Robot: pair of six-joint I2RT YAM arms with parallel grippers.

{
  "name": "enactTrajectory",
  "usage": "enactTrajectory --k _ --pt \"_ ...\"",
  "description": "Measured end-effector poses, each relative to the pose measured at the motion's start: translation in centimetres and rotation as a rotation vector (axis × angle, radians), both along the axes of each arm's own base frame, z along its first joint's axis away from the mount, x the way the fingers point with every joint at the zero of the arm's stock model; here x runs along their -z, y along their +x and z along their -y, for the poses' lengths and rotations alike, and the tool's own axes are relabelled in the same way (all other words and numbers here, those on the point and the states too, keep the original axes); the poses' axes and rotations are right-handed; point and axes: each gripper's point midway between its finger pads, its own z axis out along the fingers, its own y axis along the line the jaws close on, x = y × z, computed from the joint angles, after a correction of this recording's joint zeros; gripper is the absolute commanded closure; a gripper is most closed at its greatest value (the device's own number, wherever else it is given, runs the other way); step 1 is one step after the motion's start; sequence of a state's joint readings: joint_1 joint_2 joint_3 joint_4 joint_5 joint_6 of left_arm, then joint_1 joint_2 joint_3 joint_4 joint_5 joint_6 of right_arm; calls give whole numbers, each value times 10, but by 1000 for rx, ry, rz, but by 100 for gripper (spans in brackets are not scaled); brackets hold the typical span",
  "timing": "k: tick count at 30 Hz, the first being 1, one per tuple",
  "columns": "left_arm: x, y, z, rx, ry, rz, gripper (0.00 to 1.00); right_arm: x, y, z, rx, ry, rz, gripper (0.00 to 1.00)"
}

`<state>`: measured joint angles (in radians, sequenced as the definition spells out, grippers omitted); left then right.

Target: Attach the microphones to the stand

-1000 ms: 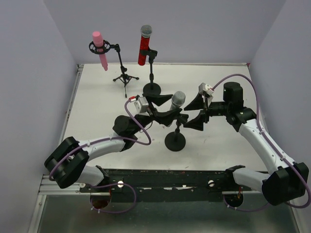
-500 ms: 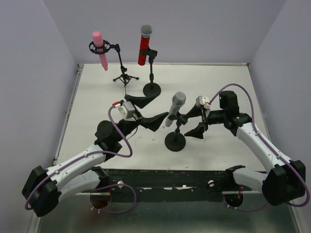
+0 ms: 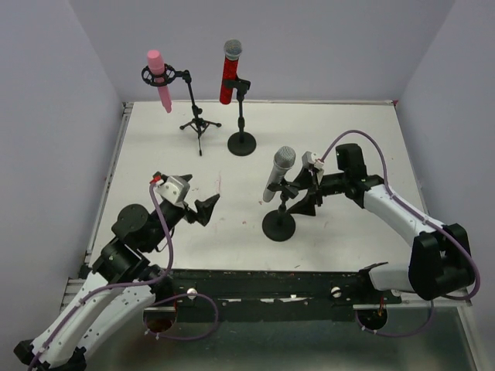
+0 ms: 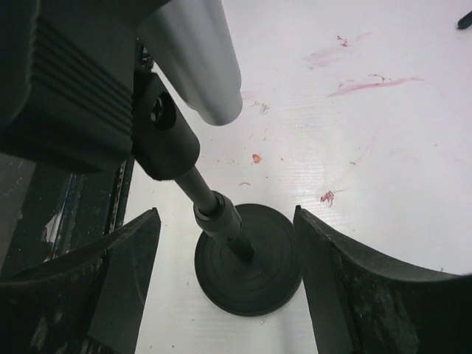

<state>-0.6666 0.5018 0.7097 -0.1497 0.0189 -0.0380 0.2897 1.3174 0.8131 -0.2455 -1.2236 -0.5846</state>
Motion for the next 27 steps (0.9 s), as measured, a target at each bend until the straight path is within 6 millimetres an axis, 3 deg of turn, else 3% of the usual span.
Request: enactTrajectory --k 4,7,12,21,27 --pt "58 -10 -32 -101 88 -42 1 2 -2 -10 -32 7 5 30" --pt "82 -16 -48 -146 114 -59 1 1 -4 -14 -54 20 8 37" --pt "67 -21 -64 -200 65 18 1 -3 -2 -18 -85 40 31 49" --pt "66 -19 -69 -228 70 24 1 -6 -10 -22 -190 70 74 94" --pt "69 -16 -71 -241 82 15 1 -9 -8 -23 -227 62 101 100"
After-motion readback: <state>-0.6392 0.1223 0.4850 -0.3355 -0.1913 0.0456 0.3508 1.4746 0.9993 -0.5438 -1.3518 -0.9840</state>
